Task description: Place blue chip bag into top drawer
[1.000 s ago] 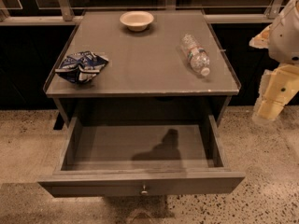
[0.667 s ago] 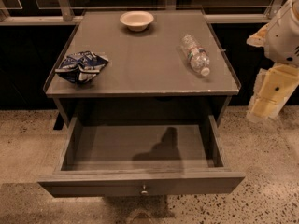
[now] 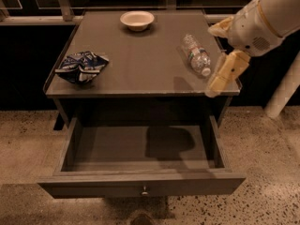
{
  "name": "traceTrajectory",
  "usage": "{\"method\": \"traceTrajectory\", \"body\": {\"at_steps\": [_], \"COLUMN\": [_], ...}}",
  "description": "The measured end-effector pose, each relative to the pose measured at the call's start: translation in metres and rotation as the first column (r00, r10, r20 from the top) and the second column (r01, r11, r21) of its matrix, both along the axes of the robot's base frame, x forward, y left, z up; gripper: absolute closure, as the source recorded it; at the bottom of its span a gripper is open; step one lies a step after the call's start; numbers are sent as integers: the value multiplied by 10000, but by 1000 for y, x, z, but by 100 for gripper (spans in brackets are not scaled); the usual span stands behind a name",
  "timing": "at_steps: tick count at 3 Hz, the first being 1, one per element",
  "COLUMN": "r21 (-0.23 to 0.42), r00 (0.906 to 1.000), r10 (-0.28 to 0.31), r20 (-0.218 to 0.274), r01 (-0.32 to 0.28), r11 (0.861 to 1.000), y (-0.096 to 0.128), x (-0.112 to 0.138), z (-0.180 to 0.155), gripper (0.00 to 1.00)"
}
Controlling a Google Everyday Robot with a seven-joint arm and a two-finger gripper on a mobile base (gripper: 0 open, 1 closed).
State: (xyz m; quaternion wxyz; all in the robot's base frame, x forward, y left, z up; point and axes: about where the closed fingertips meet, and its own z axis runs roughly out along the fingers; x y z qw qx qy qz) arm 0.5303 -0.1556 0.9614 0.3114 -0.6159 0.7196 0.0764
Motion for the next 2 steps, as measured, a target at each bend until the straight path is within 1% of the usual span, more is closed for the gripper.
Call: {"method": "traceTrajectory", "body": {"at_steps": [1,2], "r21": [383,370], "r00": [9998,9998], "r10": [92,93], "r20": [-156,-146], "r01": [-86,-88], "r11": [9992,9993], "y": [5,5], "x": [6,6], "z": [-5,-5], "gripper": [0,0]}}
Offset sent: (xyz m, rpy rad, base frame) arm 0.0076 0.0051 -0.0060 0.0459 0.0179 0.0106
